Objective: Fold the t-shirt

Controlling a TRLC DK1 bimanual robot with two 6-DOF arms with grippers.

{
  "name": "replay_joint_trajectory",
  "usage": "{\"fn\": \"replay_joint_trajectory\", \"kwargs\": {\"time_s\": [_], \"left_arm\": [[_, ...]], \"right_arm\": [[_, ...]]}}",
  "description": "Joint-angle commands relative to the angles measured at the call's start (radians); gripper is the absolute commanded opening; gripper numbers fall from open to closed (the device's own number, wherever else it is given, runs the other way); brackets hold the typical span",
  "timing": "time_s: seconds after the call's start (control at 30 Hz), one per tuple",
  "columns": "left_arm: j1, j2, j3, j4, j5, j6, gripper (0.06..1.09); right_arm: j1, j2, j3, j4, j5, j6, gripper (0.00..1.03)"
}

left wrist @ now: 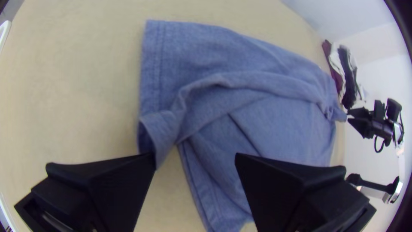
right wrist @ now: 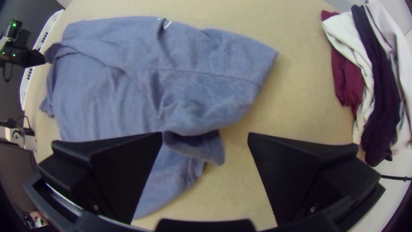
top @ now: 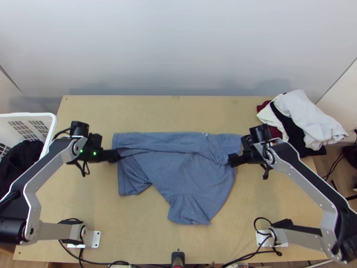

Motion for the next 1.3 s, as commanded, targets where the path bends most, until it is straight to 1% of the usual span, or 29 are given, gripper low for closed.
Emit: {"fn": "replay_joint_trajectory", "kwargs": {"time_s": [0.0, 0.03, 0.13, 0.2, 0.27, 0.3, 0.33, 0.4, 0.47, 0.5, 0.57, 0.63, 0.7, 0.87, 1.0, 1.13, 1.23, 1.27], "left_arm": [[0.047, -0.137, -0.071, -0.134, 0.06, 0.083, 0.99], [0.062, -0.164, -0.074, -0.137, 0.061, 0.084, 0.99], [0.114, -0.21, -0.056, -0.159, 0.069, 0.09, 0.99], [0.126, -0.216, -0.028, -0.194, 0.072, 0.106, 0.99], [0.152, -0.213, -0.005, -0.216, 0.072, 0.121, 0.99], [0.171, -0.211, -0.001, -0.222, 0.072, 0.141, 0.99], [0.188, -0.208, 0.007, -0.248, 0.077, 0.169, 0.99], [0.194, -0.199, 0.013, -0.312, 0.124, 0.198, 0.99], [0.174, -0.206, -0.022, -0.344, 0.179, 0.204, 0.99], [0.14, -0.216, -0.051, -0.341, 0.181, 0.195, 0.99], [0.06, -0.226, -0.113, -0.318, 0.181, 0.17, 0.99], [-0.004, -0.233, -0.174, -0.239, 0.181, 0.093, 0.99], [-0.069, -0.239, -0.209, -0.202, 0.181, 0.041, 0.99], [-0.231, -0.246, -0.284, -0.119, 0.172, -0.031, 0.99], [-0.234, -0.237, -0.29, -0.111, 0.155, -0.02, 0.99], [-0.246, -0.237, -0.312, -0.119, 0.104, -0.002, 0.99], [-0.246, -0.234, -0.33, -0.11, 0.097, 0.006, 0.99], [-0.246, -0.228, -0.335, -0.102, 0.08, 0.006, 0.99]], "right_arm": [[-0.002, -0.122, 0.078, -0.174, -0.11, -0.046, 1.0], [0.004, -0.142, 0.091, -0.226, -0.135, -0.063, 1.0], [0.076, -0.179, 0.119, -0.37, -0.143, -0.1, 1.0], [0.121, -0.197, 0.133, -0.478, -0.172, -0.134, 1.0], [0.167, -0.222, 0.127, -0.559, -0.199, -0.173, 0.99], [0.184, -0.238, 0.116, -0.578, -0.201, -0.192, 0.99], [0.196, -0.251, 0.108, -0.579, -0.201, -0.196, 0.99], [0.211, -0.263, 0.108, -0.579, -0.209, -0.196, 0.99], [0.213, -0.263, 0.108, -0.579, -0.212, -0.198, 0.99], [0.213, -0.257, 0.108, -0.579, -0.212, -0.199, 0.99], [0.22, -0.248, 0.105, -0.579, -0.212, -0.206, 0.99], [0.227, -0.238, 0.085, -0.548, -0.21, -0.209, 0.99], [0.228, -0.209, 0.082, -0.536, -0.21, -0.207, 0.99], [0.234, -0.16, 0.094, -0.535, -0.21, -0.213, 0.99], [0.263, -0.153, 0.101, -0.535, -0.21, -0.212, 0.99], [0.286, -0.133, 0.075, -0.533, -0.21, -0.212, 0.99], [0.352, -0.111, 0.052, -0.53, -0.212, -0.199, 0.99], [0.383, -0.105, 0.045, -0.528, -0.212, -0.193, 0.99]]}}
